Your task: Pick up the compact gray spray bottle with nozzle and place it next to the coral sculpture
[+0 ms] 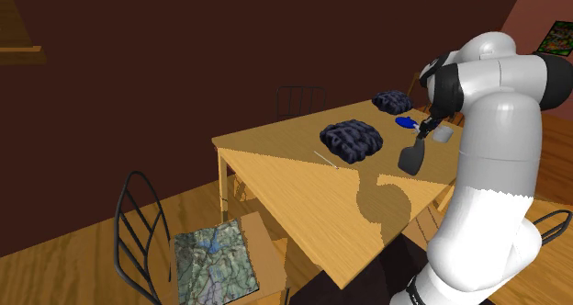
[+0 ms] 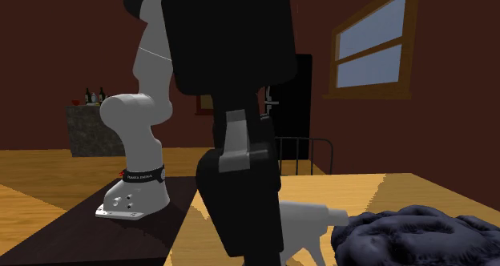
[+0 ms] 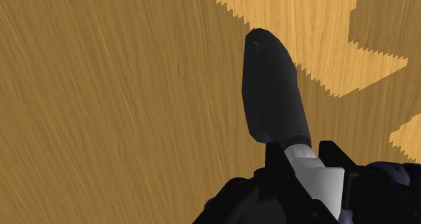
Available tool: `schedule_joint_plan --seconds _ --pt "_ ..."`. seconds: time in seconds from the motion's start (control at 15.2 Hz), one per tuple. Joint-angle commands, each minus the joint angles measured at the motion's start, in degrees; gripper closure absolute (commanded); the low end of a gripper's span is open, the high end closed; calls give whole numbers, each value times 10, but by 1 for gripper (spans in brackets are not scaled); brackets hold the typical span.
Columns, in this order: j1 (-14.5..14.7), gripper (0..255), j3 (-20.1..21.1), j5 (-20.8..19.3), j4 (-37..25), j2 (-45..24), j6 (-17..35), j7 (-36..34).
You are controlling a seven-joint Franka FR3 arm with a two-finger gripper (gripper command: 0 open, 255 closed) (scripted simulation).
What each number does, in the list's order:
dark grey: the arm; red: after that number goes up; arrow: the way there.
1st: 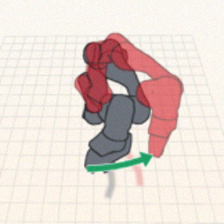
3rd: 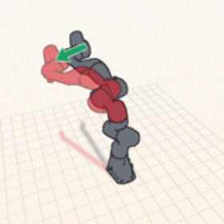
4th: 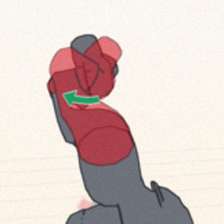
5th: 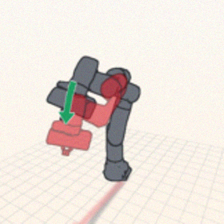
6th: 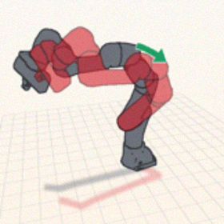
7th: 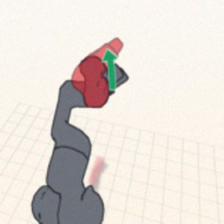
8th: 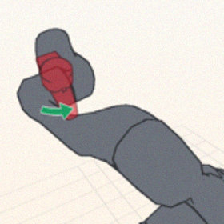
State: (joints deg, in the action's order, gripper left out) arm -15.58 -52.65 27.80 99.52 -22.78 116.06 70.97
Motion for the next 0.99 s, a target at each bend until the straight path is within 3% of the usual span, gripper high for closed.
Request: schedule_joint_plan --seconds 0.0,0.07,0.4,0.66,0.92 --pt "0 255 0 0 0 0 0 0" --pt "0 0 0 0 0 0 0 0" --pt "0 0 0 0 0 0 0 0" --pt "8 0 -19 -32 -37 30 -55 -20" --pt "8 0 -19 -32 -37 30 -55 -20"
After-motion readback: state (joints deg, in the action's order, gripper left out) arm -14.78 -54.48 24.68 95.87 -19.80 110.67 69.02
